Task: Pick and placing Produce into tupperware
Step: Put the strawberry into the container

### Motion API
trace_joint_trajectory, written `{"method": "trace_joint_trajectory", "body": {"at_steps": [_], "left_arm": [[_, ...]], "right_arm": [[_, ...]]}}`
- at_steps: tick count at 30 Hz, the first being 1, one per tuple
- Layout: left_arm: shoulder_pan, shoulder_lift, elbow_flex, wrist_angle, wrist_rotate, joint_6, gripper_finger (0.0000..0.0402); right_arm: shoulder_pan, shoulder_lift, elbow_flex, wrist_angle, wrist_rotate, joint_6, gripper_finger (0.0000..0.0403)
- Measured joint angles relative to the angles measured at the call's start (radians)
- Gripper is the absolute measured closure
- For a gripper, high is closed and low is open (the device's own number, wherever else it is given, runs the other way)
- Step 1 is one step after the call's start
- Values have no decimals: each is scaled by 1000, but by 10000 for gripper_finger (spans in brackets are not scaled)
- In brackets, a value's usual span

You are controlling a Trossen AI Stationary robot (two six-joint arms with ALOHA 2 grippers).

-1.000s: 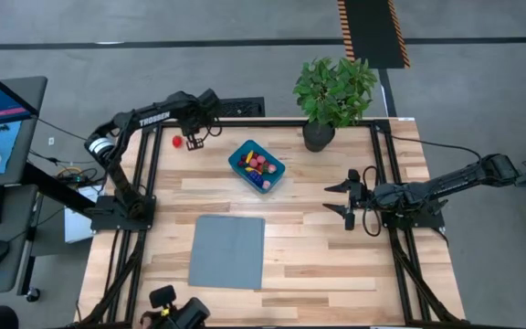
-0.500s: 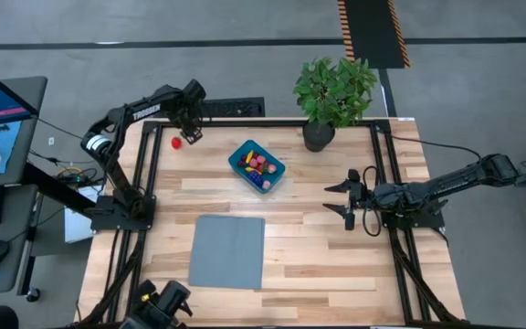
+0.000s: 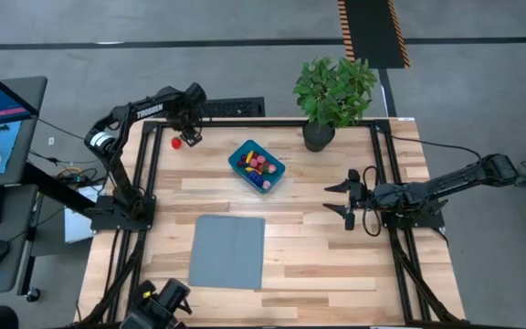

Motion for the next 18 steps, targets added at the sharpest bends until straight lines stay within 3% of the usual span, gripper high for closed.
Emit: {"method": "trace_joint_trajectory", "body": {"at_steps": [18], "left_arm": [[23,18,-13,10,7,-12,207]], "right_arm": [[0,0,0,0,0,0,129]]}}
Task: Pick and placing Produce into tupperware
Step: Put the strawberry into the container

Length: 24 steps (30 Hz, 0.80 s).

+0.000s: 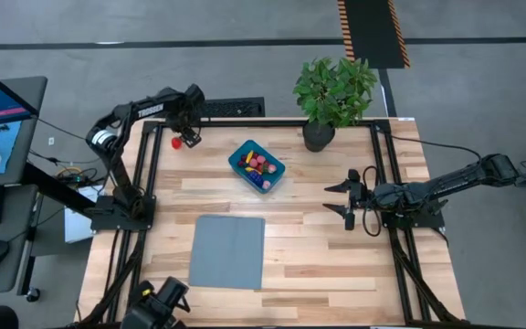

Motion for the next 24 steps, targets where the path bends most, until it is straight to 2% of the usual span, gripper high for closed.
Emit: {"method": "trace_joint_trajectory", "body": {"at_steps": [7,13,16,21,24], "left_arm": [[7,49,-31,7,-33,51,207],[8,47,-28,39,1,68,220],[8,47,-28,52,36,77,263],[8,47,-29,44,38,83,378],[7,47,-29,29,-3,86,393]], "right_arm": [[0,0,0,0,0,0,129],[0,0,0,0,0,0,129],[0,0,0,-1,0,0,129],[0,0,0,-1,0,0,129],[0,0,0,-1,0,0,129]]}}
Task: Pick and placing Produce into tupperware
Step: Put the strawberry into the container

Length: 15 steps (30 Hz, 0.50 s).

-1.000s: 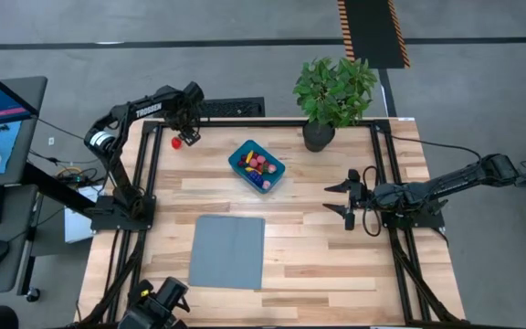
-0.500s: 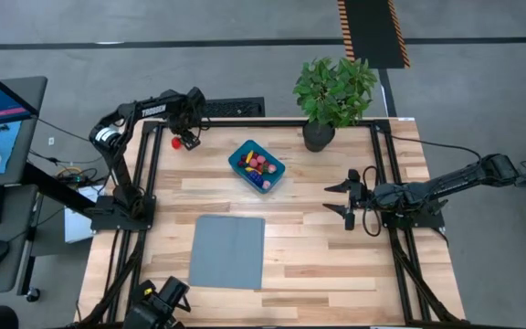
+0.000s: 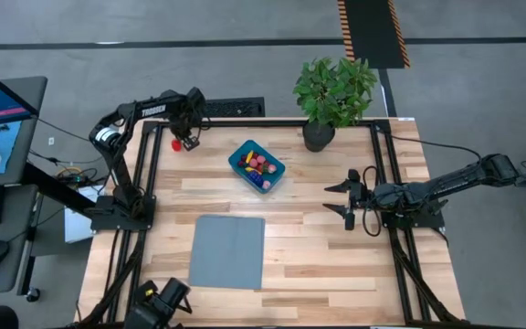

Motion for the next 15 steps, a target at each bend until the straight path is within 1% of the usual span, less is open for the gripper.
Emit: {"method": "trace_joint_trajectory", "body": {"at_steps": [10,15], "left_arm": [[-43,-2,2,-13,-20,42,401],[-87,-6,31,-33,-29,42,401]], "right_arm": [[0,0,0,0,0,0,129],[0,0,0,0,0,0,129]]}}
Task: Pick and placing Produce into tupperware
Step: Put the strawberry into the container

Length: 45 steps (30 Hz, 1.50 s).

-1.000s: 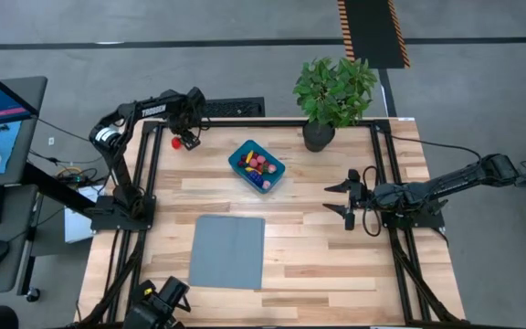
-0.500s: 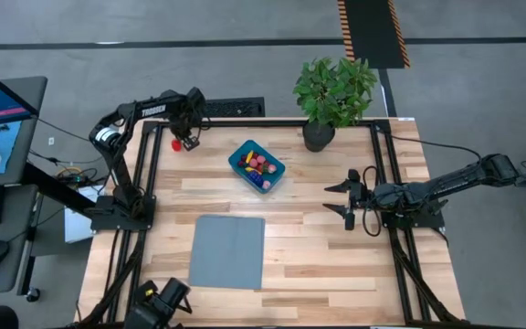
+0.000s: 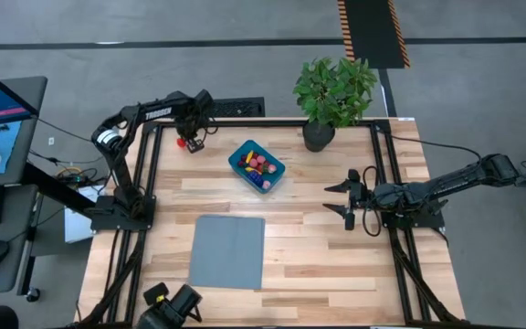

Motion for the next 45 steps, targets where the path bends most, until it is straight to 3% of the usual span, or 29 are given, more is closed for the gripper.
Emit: {"method": "trace_joint_trajectory", "body": {"at_steps": [6,13,19,27,31,36,45], "left_arm": [[-72,-59,32,-6,14,-1,401],[-162,-246,14,30,195,-22,401],[-239,-436,7,56,280,-70,401],[-349,-613,7,89,511,-150,401],[-393,-664,0,102,674,-163,401],[-438,-766,-147,294,847,-163,402],[-452,-1100,-513,666,1004,-269,401]], "right_arm": [[0,0,0,0,0,0,129],[0,0,0,0,0,0,129],[0,0,0,-1,0,0,129],[0,0,0,-1,0,0,129],[0,0,0,-1,0,0,129],[0,0,0,-1,0,0,129],[0,0,0,-1,0,0,129]]}}
